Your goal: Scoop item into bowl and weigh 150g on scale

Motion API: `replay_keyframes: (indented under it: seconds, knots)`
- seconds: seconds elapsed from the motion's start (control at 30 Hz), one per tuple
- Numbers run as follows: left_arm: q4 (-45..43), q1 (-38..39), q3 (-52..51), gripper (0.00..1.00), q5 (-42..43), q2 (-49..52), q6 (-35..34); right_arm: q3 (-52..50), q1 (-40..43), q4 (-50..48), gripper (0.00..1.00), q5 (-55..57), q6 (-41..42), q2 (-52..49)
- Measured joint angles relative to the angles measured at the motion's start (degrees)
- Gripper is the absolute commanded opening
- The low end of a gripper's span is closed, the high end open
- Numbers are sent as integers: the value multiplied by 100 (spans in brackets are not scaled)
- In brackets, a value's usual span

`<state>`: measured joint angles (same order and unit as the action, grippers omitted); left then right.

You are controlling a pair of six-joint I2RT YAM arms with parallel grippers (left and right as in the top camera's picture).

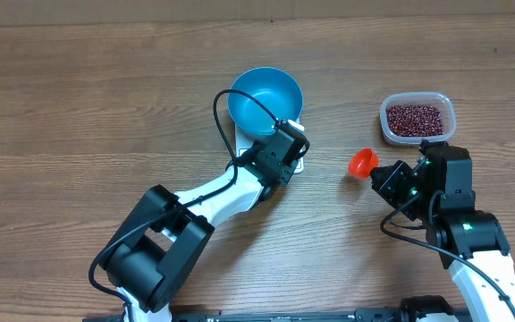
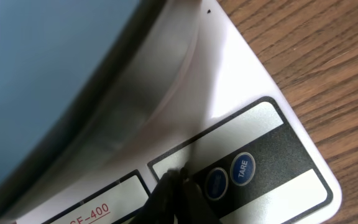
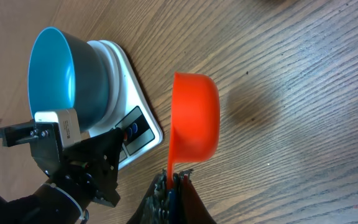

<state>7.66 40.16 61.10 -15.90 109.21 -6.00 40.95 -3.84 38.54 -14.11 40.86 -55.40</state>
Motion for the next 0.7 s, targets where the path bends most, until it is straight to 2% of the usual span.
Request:
replay_keyframes:
  seconds: [0.7]
  knots:
    - [-87, 0, 2, 10, -24, 42, 0, 0, 0, 4, 4, 0, 0, 0]
